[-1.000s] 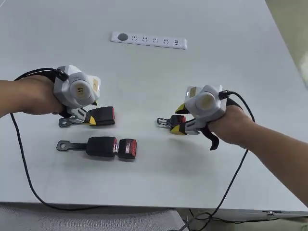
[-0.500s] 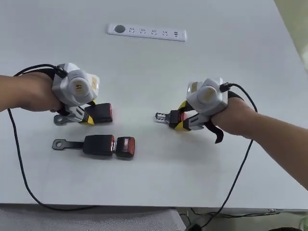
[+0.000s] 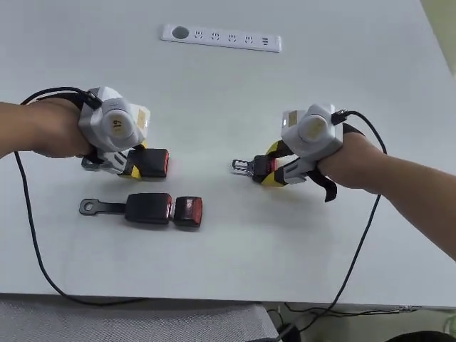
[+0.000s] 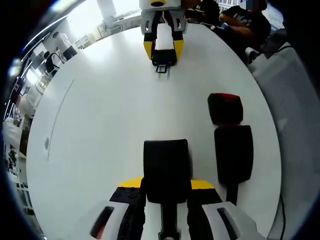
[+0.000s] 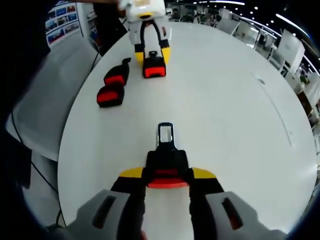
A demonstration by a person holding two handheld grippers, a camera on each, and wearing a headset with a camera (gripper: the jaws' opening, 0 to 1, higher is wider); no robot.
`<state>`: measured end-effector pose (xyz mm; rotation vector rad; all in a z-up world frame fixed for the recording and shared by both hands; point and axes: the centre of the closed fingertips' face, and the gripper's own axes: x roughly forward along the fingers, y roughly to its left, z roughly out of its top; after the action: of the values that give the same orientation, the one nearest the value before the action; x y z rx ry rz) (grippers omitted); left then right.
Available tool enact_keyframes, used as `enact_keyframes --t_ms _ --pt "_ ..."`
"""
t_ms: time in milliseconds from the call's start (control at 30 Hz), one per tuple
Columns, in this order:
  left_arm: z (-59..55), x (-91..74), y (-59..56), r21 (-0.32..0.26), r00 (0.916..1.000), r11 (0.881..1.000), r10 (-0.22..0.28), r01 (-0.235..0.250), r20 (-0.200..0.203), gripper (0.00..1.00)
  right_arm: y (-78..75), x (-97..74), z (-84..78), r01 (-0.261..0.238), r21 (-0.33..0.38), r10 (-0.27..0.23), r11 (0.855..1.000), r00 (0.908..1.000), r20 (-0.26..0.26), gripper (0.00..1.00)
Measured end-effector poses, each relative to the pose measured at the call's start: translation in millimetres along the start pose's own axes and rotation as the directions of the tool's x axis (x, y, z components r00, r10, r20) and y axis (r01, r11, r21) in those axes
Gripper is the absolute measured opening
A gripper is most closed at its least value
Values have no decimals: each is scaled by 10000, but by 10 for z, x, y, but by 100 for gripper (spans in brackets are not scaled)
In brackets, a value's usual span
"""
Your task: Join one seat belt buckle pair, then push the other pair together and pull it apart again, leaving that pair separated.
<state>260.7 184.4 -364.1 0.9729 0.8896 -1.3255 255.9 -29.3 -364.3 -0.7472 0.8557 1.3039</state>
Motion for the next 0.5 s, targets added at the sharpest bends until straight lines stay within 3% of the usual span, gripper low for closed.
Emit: enact_keyframes --t_ms 233,500 --pt "18 -27 -33 66 10000 10000 1 -1 60 32 29 -9 40 103 -85 -105 9999 9997 -201 33" --pt "-28 18 18 49 10000 10000 -17 17 -9 32 145 141 331 76 -261 -75 9996 10000 61 34"
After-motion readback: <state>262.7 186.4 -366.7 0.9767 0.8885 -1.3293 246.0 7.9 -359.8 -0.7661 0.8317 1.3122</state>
